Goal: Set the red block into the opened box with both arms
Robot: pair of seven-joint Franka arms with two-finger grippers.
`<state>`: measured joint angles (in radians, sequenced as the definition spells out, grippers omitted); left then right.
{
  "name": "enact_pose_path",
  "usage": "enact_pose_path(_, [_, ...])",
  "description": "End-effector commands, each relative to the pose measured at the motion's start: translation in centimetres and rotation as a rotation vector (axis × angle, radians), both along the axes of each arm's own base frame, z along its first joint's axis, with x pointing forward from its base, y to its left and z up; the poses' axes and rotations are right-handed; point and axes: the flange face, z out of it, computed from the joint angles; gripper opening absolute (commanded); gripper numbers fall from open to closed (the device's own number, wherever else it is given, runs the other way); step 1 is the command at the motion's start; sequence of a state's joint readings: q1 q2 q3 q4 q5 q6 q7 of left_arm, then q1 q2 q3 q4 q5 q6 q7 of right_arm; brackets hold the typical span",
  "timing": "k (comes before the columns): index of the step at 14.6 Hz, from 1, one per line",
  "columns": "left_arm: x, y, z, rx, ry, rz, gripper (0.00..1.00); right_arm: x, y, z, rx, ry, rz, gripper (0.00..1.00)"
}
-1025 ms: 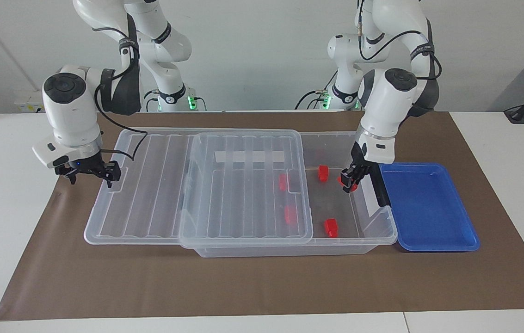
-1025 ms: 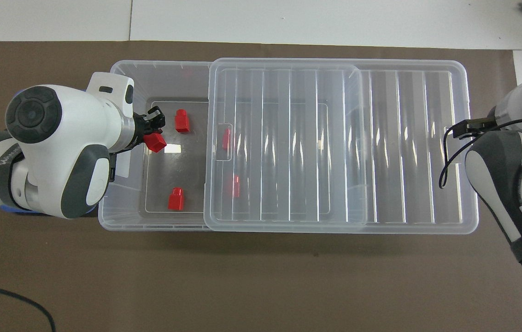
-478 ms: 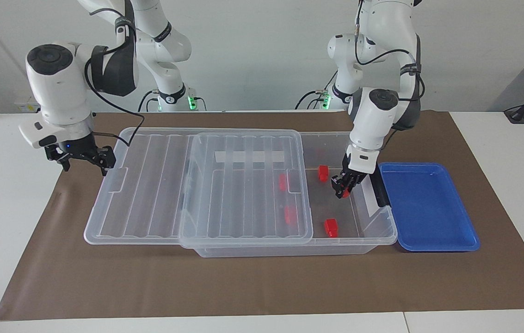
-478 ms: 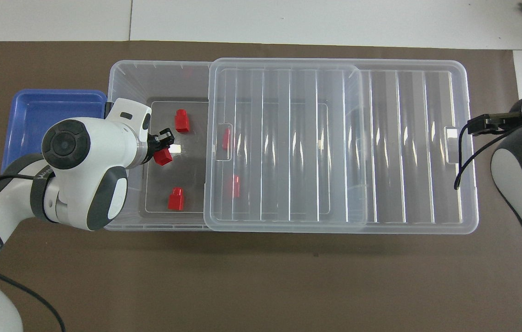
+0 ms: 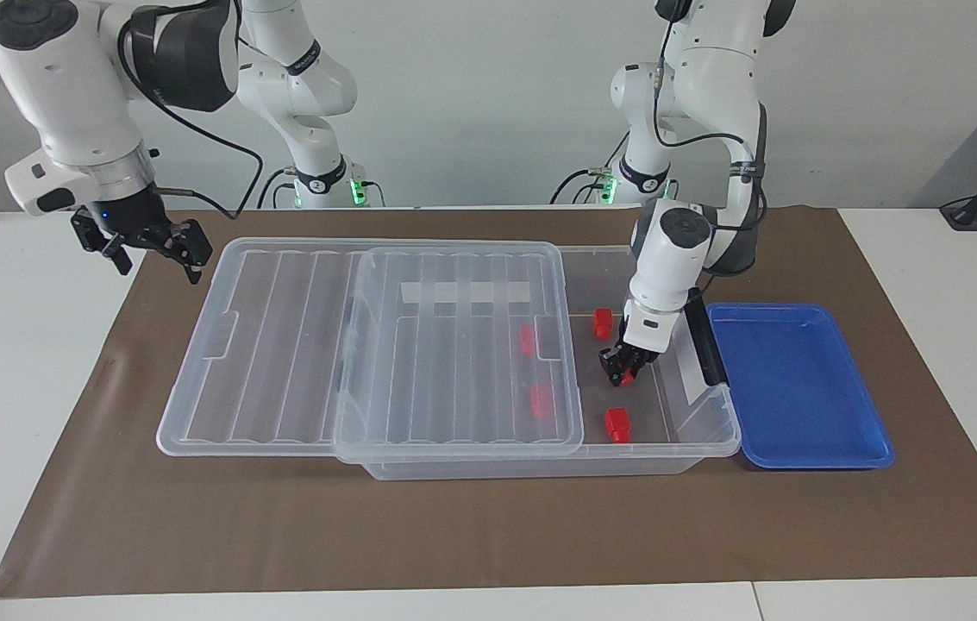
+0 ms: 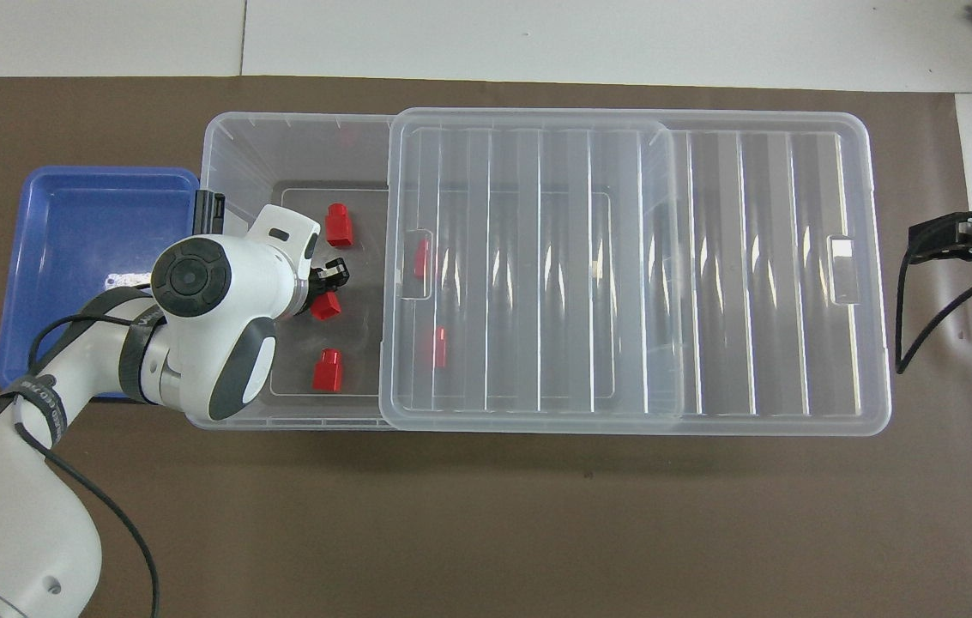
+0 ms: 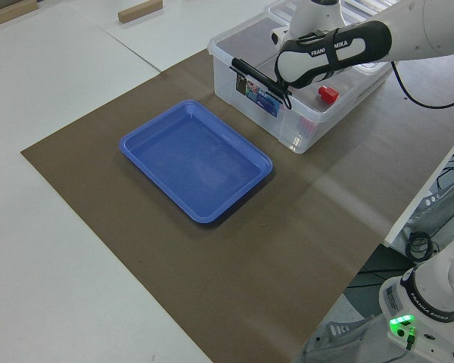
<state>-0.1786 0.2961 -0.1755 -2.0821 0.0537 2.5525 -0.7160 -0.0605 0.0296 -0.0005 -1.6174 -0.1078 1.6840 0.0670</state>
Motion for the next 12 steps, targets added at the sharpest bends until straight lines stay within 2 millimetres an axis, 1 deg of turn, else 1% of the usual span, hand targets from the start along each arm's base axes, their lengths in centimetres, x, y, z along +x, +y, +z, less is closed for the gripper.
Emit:
enact_pose_path(1, [-0.4,0.0,-0.2,0.013,-0.017,-0.02,0.09,-0.9,-1.4,1.7,0.099,0.016,-0.042,1.0])
enact_pose_path(2, [-0.4,0.0,-0.2,0.013,-0.017,-0.02,0.15,-1.2,-1.4,1.8,0.12,0.021,-0.046,1.0])
enact_pose_path(3, [-0.4,0.0,-0.1,0.013,-0.018,-0.02,0.44,-1.2,-1.3,1.7,0.127,0.03,-0.048,1.0])
enact_pose_path(4, [-0.4,0.0,-0.2,0.015,-0.012,-0.02,0.88,-1.2,-1.3,1.6,0.128,0.025,-0.051,1.0])
enact_pose_path(5, [-0.4,0.0,-0.1,0.016,-0.009,-0.014,1.0,-1.4,-1.2,1.7,0.131,0.015,-0.06,1.0])
enact_pose_path(7, [-0.4,0.0,-0.1,0.016,-0.006,-0.006,1.0,-1.3,-0.4,1.3,0.131,0.012,-0.078,1.0])
enact_pose_path(9, [-0.5,-0.4,0.7,0.015,0.016,0.059,1.0,-1.3,0.2,1.3,0.13,0.014,-0.066,1.0])
enact_pose_path(10, [-0.5,-0.6,2.0,0.021,0.029,0.082,1.0,-1.4,0.4,1.3,0.13,0.016,-0.062,1.0])
enact_pose_path(12, [0.0,-0.7,5.5,0.037,0.054,0.119,1.0,-1.5,1.1,1.1,0.13,0.021,-0.048,1.0])
